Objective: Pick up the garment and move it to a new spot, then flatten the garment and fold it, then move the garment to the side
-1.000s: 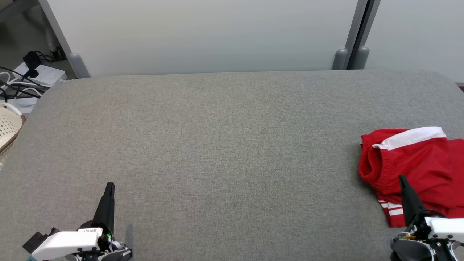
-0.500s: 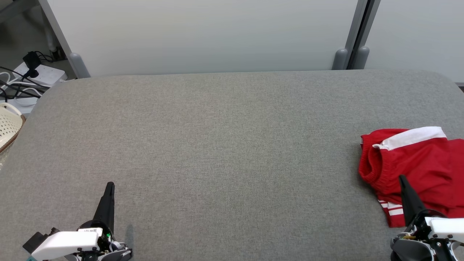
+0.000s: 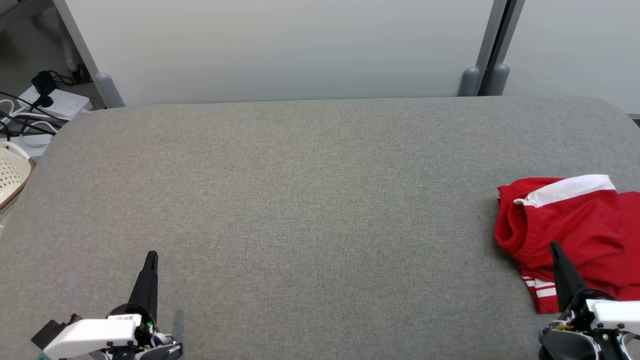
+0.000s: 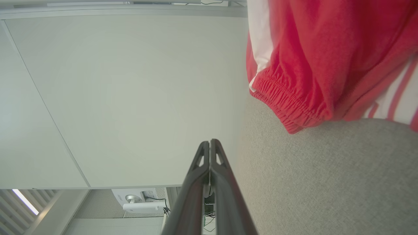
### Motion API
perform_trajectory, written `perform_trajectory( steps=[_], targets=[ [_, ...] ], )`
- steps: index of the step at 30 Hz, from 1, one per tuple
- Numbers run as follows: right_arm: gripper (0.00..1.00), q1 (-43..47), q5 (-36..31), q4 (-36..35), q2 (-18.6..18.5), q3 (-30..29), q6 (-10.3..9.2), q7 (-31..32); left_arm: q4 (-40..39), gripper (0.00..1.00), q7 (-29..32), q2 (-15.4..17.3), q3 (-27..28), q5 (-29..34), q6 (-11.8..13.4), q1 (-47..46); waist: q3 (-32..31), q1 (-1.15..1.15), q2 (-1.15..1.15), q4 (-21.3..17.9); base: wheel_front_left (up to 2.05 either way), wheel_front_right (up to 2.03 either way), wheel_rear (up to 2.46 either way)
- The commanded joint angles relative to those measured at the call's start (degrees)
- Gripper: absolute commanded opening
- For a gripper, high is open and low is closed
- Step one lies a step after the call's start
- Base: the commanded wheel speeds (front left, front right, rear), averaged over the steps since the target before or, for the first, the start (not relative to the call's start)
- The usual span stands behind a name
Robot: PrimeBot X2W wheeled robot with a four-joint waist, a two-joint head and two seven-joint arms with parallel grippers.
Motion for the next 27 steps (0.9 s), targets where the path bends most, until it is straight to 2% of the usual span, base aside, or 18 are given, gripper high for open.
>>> perform_trajectory(
  steps=[1,27],
  targets=[
    [0.00,-1.1,0.7,-1.9,-0.8,1.1,0.25,0.4,-1.6,0.00,0.4,1.0,1.9,-0.3,-0.5,-3.3,0.0,0.00,0.00,0.0,0.00,0.00,0.00],
    [0.00,-1.1,0.7,-1.9,-0.8,1.1,0.25,0.4,-1.6,0.00,0.4,1.0,1.9,-0.3,-0.5,-3.3,0.0,0.00,0.00,0.0,0.00,0.00,0.00]
  ],
)
